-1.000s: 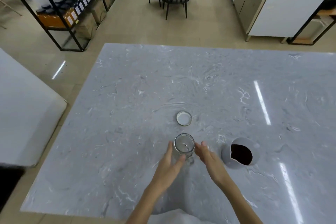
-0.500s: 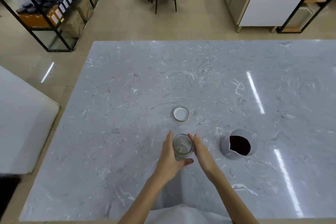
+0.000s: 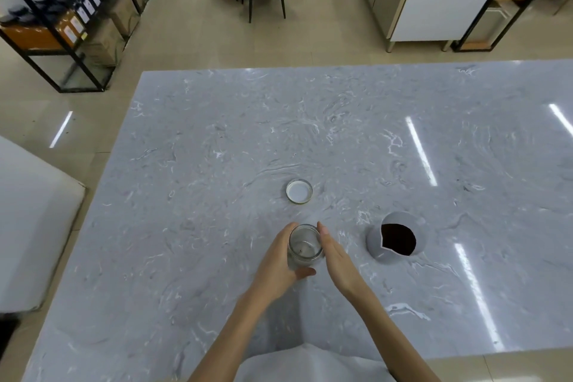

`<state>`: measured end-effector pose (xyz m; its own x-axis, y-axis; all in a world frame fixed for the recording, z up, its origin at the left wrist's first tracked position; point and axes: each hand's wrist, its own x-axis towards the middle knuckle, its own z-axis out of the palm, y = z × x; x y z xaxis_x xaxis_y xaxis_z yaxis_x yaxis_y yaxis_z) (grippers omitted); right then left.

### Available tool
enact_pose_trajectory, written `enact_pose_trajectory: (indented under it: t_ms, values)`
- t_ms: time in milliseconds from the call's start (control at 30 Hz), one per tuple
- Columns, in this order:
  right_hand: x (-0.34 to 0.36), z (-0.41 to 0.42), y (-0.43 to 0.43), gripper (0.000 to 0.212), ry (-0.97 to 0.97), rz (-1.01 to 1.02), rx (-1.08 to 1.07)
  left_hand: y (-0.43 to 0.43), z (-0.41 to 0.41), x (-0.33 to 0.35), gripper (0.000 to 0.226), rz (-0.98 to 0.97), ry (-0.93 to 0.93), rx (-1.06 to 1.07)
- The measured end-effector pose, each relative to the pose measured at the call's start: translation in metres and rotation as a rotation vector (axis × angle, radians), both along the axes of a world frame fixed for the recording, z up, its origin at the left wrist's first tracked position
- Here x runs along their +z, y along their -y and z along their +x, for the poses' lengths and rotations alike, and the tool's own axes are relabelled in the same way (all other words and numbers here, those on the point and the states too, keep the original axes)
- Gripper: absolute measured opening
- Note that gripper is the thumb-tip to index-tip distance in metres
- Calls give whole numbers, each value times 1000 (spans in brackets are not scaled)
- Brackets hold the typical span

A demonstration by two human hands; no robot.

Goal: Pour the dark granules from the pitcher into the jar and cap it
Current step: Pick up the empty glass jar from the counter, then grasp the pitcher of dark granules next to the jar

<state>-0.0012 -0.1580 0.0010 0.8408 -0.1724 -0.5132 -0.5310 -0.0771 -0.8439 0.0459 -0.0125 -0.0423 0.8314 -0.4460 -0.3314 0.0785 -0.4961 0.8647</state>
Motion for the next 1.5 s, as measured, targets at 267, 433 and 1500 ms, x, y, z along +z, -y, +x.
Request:
enact_pose_trajectory:
  t_ms: [267,433,1500]
  values:
    - [53,-14,133,101,320,-708,380,15,2,-1,89,49,108,36]
    - [33,-30,211,135,-33,-680,555,27,1,-1,94,41,65,23]
    - [14,-22,203,93,318,-1079,263,35,-4,-7,92,30,125,82]
